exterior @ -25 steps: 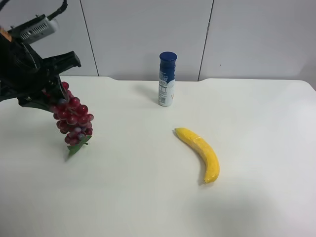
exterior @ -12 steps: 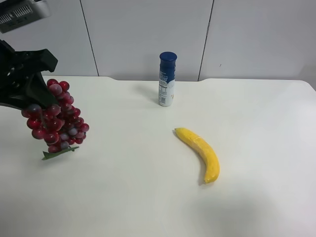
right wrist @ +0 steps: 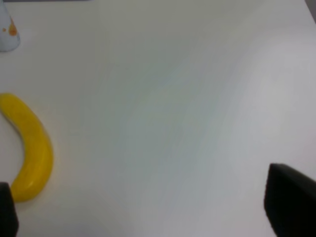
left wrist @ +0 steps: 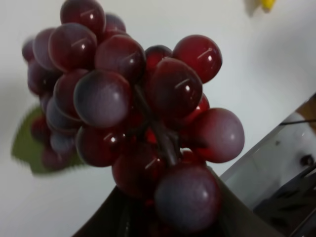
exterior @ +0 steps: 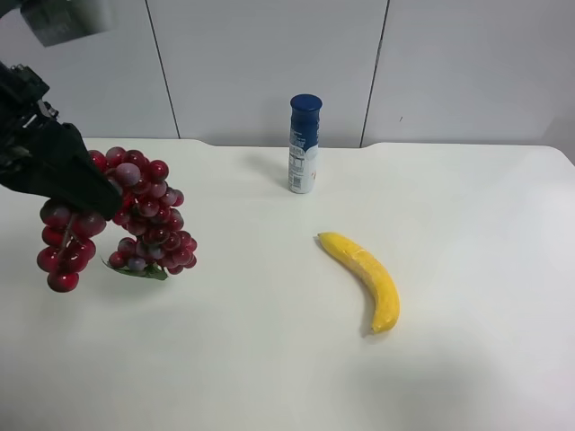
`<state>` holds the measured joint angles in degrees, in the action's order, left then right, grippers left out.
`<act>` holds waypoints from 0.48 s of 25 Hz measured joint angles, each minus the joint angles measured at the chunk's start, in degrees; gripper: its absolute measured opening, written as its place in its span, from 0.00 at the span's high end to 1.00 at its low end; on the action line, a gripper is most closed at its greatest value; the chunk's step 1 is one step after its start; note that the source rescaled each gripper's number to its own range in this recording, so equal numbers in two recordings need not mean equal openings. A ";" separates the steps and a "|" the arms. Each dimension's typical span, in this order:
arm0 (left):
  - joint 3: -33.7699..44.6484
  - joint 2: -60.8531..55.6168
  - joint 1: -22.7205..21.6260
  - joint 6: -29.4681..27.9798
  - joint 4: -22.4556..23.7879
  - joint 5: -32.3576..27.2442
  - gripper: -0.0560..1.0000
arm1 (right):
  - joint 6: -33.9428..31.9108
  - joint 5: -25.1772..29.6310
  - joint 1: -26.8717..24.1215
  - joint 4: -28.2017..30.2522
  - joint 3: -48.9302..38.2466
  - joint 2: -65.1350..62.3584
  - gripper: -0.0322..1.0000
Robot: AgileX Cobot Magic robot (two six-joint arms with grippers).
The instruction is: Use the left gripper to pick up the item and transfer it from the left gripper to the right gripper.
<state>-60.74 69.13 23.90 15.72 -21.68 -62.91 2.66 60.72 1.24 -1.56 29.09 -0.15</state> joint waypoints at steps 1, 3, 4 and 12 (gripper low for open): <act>-0.91 0.00 1.28 0.94 0.53 0.01 0.92 | 0.00 0.00 0.00 0.00 0.00 0.00 0.00; -2.25 0.00 3.90 2.46 1.99 0.07 0.92 | 0.00 0.00 0.00 0.00 0.00 0.00 0.00; -2.84 0.00 5.40 2.98 2.84 0.15 0.92 | 0.00 0.00 0.00 0.00 0.00 0.00 0.00; -3.52 0.05 18.57 5.74 9.33 3.10 0.92 | 0.00 0.00 0.00 0.00 0.00 0.00 0.00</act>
<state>-64.26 69.18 42.47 21.46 -12.35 -59.81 2.66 60.72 1.24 -1.56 29.09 -0.15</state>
